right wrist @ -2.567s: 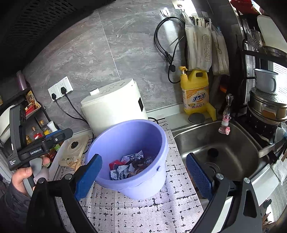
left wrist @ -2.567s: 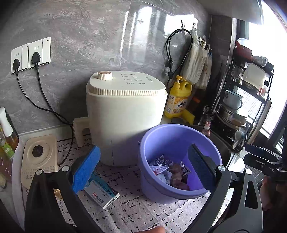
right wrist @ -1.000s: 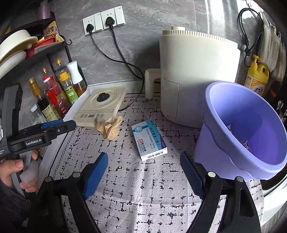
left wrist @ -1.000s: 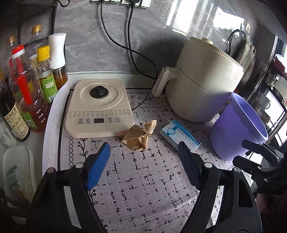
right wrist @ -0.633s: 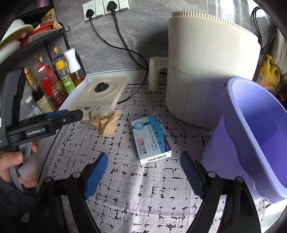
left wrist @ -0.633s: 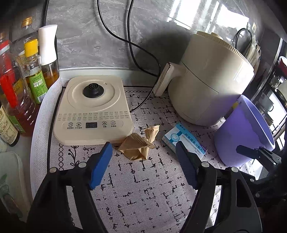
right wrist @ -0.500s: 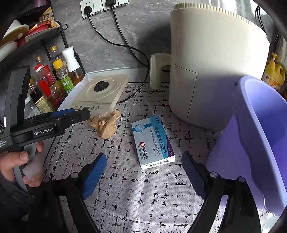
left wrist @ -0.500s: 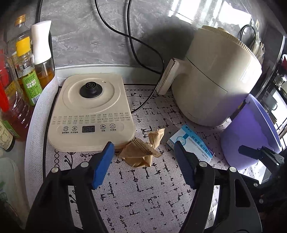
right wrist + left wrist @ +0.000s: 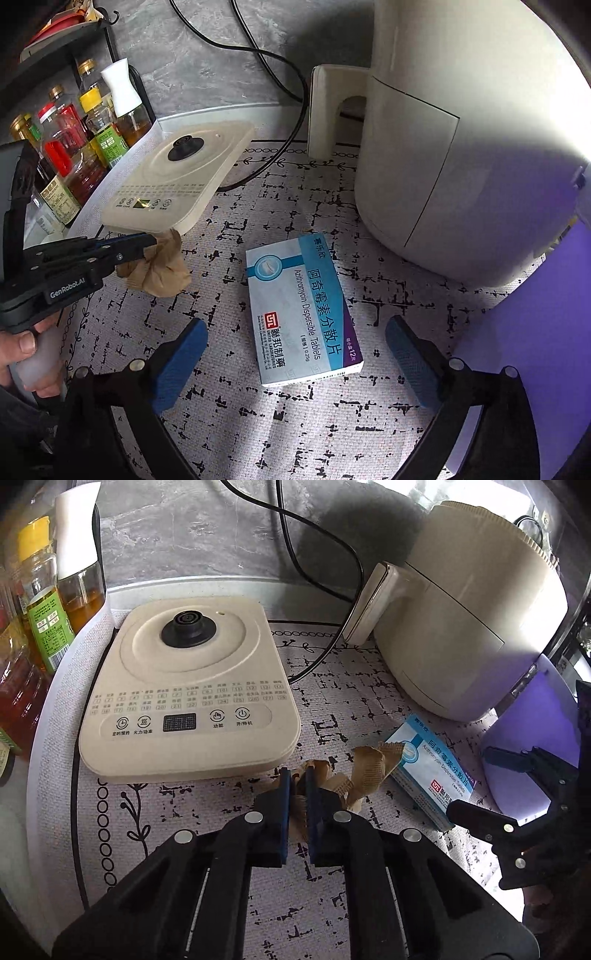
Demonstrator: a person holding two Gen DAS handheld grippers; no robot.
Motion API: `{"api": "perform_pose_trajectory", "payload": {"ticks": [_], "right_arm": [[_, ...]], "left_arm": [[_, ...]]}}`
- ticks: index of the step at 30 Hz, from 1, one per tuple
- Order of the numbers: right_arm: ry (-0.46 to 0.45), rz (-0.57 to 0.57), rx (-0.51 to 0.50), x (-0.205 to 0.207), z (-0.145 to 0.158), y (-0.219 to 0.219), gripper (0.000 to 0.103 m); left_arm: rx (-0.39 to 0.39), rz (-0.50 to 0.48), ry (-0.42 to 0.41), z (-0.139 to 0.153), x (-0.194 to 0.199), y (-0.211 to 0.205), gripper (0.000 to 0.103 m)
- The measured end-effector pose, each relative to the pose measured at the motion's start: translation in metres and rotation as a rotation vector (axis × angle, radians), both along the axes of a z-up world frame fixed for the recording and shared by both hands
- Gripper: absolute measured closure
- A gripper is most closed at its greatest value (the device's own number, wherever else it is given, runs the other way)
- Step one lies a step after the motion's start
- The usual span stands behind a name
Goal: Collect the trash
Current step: 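Grasp the brown paper bag with the left tool while the right tool grasps the medicine box, then carry both items to the bucket while the right tool drops the medicine box in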
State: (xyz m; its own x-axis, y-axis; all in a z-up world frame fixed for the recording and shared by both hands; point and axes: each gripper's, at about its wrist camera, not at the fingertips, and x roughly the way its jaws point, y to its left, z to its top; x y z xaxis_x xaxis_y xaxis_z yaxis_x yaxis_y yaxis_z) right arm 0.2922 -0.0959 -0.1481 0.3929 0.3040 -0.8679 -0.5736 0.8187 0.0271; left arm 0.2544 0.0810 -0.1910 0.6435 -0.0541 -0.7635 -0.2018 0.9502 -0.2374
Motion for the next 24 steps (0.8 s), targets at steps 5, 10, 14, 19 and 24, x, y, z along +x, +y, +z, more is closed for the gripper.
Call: {"api": "perform_pose_trajectory", "payload": {"ticks": [5, 10, 14, 19, 24], "right_arm": [[0.009, 0.026, -0.039, 0.006, -0.009, 0.008, 0.014], [0.064, 0.072, -0.017, -0.004, -0.009, 0.008, 0.04], [0.032, 0.085, 0.02, -0.022, 0.01, 0.006, 0.04], [-0.025, 0.086, 0.102, -0.043, 0.048, -0.007, 0.04], [-0.113, 0.071, 0.186, -0.06, 0.095, -0.027, 0.04]], "left_arm": [[0.012, 0.051, -0.022, 0.011, -0.017, 0.009, 0.095], [0.017, 0.096, -0.048, 0.022, -0.038, 0.013, 0.095], [0.032, 0.112, -0.078, 0.038, -0.056, 0.008, 0.095], [0.052, 0.119, -0.131, 0.065, -0.074, -0.002, 0.095], [0.074, 0.099, -0.203, 0.096, -0.085, -0.017, 0.095]]}}
